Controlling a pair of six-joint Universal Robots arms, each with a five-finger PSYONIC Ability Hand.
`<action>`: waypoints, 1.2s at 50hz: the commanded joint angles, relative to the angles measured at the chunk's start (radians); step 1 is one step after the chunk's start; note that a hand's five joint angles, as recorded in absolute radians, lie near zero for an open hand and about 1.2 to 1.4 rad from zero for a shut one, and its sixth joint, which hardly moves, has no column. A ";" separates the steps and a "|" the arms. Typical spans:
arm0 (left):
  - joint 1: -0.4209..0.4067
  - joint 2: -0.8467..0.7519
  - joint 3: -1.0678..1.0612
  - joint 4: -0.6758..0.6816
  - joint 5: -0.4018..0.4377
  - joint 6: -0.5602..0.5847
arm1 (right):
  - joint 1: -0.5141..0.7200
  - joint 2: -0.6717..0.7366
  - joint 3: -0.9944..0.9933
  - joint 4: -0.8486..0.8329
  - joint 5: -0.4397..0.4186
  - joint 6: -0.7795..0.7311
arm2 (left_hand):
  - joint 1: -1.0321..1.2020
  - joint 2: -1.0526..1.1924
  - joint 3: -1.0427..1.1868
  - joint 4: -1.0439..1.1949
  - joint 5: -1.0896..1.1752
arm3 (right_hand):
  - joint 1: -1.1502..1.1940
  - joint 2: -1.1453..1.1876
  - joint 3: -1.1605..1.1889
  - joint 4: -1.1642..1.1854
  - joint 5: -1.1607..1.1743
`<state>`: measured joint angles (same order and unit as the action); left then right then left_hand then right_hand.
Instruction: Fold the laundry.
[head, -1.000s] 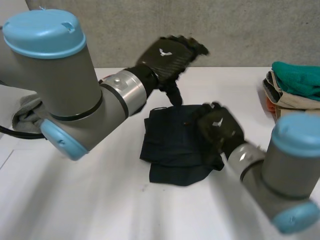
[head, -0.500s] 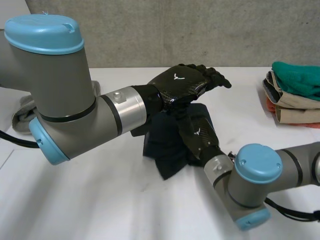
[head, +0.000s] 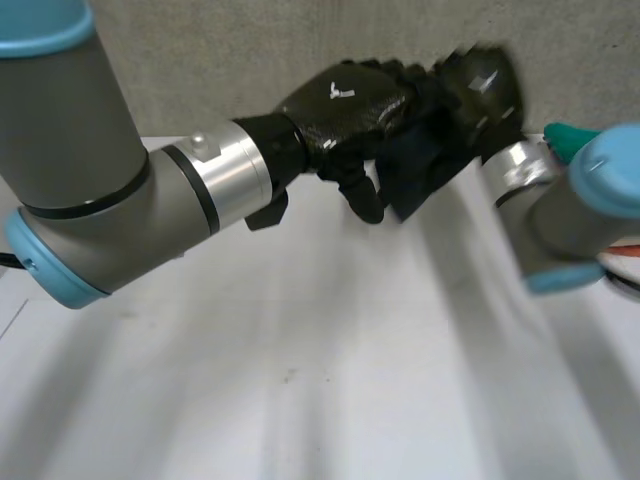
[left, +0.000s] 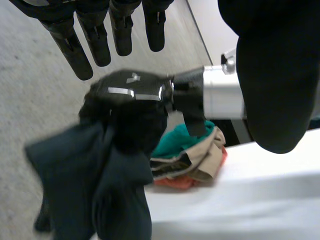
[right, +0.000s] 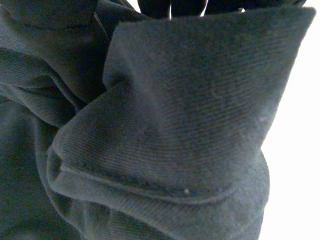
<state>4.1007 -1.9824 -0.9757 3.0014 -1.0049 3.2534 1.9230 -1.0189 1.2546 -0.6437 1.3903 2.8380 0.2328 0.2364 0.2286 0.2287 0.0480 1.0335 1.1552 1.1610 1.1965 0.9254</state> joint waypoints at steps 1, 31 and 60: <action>0.001 0.036 -0.003 0.048 -0.008 -0.070 | -0.205 -0.024 -0.144 -0.007 -0.066 0.090 | -0.002 -0.005 0.003 0.002 0.009 | 0.363 0.241 0.235 0.200 0.296; 0.001 0.037 -0.055 0.053 -0.009 -0.075 | -0.763 0.445 -0.270 -0.231 -0.677 0.376 | 0.007 0.004 0.011 0.011 0.017 | 0.363 0.241 0.235 0.200 0.296; -0.010 0.154 -0.049 0.073 -0.069 -0.081 | -0.817 -0.168 -0.155 0.454 -0.093 -0.109 | 0.007 0.004 0.011 0.011 0.017 | -0.859 -0.981 -0.986 -1.022 -0.925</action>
<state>4.0825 -1.8789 -1.0301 3.0580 -1.0275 3.1711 1.0154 -1.1032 1.1062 -0.1524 1.1486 2.8703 0.2327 0.2364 0.2286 0.2287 0.0484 0.2255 0.2063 0.2061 0.2086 0.0466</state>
